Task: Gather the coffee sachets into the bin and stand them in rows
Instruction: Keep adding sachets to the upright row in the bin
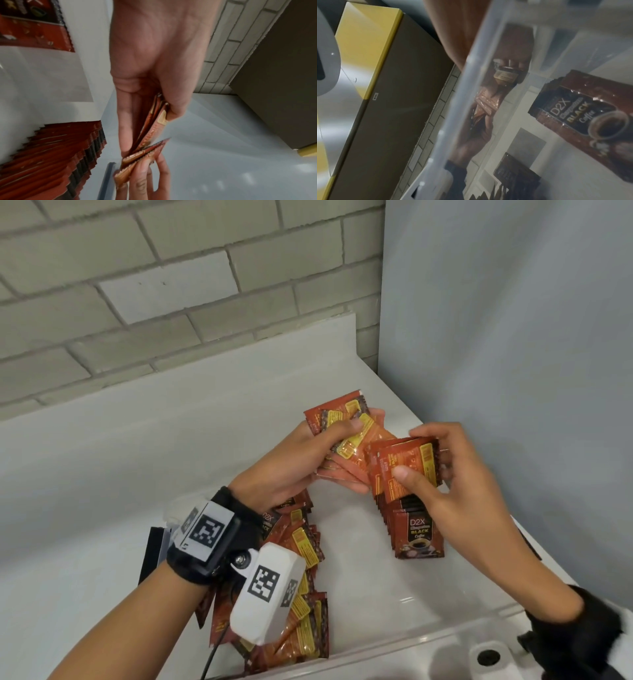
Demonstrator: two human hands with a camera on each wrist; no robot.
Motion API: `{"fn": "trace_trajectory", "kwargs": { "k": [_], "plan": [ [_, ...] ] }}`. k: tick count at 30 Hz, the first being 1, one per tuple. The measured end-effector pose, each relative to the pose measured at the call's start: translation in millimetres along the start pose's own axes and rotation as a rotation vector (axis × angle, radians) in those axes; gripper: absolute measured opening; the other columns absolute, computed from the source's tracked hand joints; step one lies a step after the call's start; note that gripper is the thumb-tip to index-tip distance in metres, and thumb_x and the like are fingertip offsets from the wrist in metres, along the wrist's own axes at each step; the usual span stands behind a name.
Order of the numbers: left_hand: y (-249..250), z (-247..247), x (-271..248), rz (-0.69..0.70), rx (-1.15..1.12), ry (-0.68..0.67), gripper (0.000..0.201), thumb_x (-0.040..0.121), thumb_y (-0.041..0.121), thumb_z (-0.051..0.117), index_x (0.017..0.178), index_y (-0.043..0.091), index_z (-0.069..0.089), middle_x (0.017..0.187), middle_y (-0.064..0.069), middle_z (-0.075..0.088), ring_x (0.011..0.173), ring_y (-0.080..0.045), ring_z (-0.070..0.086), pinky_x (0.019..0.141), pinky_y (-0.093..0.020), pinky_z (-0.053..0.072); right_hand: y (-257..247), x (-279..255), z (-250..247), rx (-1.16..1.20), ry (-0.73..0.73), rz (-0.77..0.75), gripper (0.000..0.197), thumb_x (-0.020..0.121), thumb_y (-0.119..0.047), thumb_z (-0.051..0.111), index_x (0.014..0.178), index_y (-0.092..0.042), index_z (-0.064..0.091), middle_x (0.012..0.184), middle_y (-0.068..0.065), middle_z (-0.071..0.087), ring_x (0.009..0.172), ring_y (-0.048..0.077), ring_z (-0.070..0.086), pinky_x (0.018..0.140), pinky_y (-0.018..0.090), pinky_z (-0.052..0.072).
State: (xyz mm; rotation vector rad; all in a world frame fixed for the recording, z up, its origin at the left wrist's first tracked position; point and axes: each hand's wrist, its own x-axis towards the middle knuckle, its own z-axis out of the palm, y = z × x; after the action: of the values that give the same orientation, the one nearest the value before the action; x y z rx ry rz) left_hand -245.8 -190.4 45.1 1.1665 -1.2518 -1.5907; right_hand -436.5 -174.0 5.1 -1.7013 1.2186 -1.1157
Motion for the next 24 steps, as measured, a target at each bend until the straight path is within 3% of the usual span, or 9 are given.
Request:
{"fn": "trace_trajectory", "kwargs": {
  "k": [2,5,9,12,14,19,24],
  "plan": [
    [1.0,-1.9,0.6,0.03,-0.055,0.028,0.026,0.099,0.02,0.046,0.121,0.02,0.061,0.102,-0.001,0.074,0.089,-0.018,0.072,0.072,-0.03,0.06,0.6,1.4,-1.1,0.086,0.05,0.049,0.039,0.069,-0.051,0.066,0.099,-0.042,0.043,0.101,-0.007,0.062,0.086,-0.001,0.062,0.073,0.013,0.049],
    [0.6,-3.4,2.7,0.067,-0.152,0.05,0.023,0.097,0.013,0.046,0.116,0.016,0.06,0.099,-0.002,0.074,0.088,-0.016,0.071,0.078,-0.03,0.058,0.0,1.9,-4.6,0.201,0.109,0.14,0.045,0.061,-0.057,0.068,0.092,-0.036,0.044,0.092,-0.006,0.067,0.081,0.004,0.067,0.079,0.035,0.056],
    [-3.6,5.0,1.5,0.1,-0.202,0.013,0.029,0.091,0.014,0.052,0.119,0.01,0.059,0.113,-0.008,0.069,0.104,-0.021,0.067,0.093,-0.033,0.054,-6.2,4.0,-5.4,0.333,0.103,0.255,0.052,0.059,-0.053,0.071,0.097,-0.024,0.051,0.092,-0.003,0.072,0.086,0.013,0.071,0.087,0.043,0.056],
    [-9.1,10.6,2.0,0.127,-0.233,-0.026,0.029,0.093,0.012,0.053,0.122,0.012,0.058,0.122,-0.01,0.066,0.115,-0.025,0.062,0.101,-0.037,0.048,-11.9,4.8,-5.0,0.44,0.088,0.326,0.05,0.066,-0.043,0.07,0.107,-0.017,0.056,0.09,-0.007,0.075,0.08,0.015,0.073,0.087,0.044,0.056],
    [-10.7,11.5,3.1,0.15,-0.259,-0.025,0.03,0.092,0.01,0.054,0.121,0.016,0.059,0.125,-0.009,0.065,0.118,-0.026,0.06,0.103,-0.039,0.047,-13.7,4.3,-5.0,0.425,0.073,0.326,0.047,0.07,-0.045,0.068,0.11,-0.02,0.061,0.093,-0.007,0.075,0.08,0.015,0.073,0.087,0.043,0.056],
    [-10.6,15.1,1.8,0.246,-0.326,-0.055,0.035,0.087,0.001,0.053,0.108,0.025,0.068,0.114,-0.002,0.07,0.109,-0.019,0.065,0.095,-0.035,0.052,-13.9,4.0,-4.2,0.408,0.052,0.343,0.04,0.073,-0.047,0.065,0.105,-0.023,0.067,0.092,-0.008,0.075,0.081,0.011,0.073,0.086,0.042,0.056],
    [-9.3,18.6,-0.7,0.3,-0.333,-0.111,0.046,0.087,-0.005,0.052,0.123,0.024,0.053,0.11,-0.001,0.07,0.106,-0.018,0.066,0.084,-0.034,0.057,-11.8,2.7,-3.1,0.37,0.01,0.349,0.046,0.07,-0.053,0.064,0.102,-0.02,0.069,0.088,-0.006,0.075,0.077,0.016,0.073,0.089,0.041,0.055]
  ]
}}
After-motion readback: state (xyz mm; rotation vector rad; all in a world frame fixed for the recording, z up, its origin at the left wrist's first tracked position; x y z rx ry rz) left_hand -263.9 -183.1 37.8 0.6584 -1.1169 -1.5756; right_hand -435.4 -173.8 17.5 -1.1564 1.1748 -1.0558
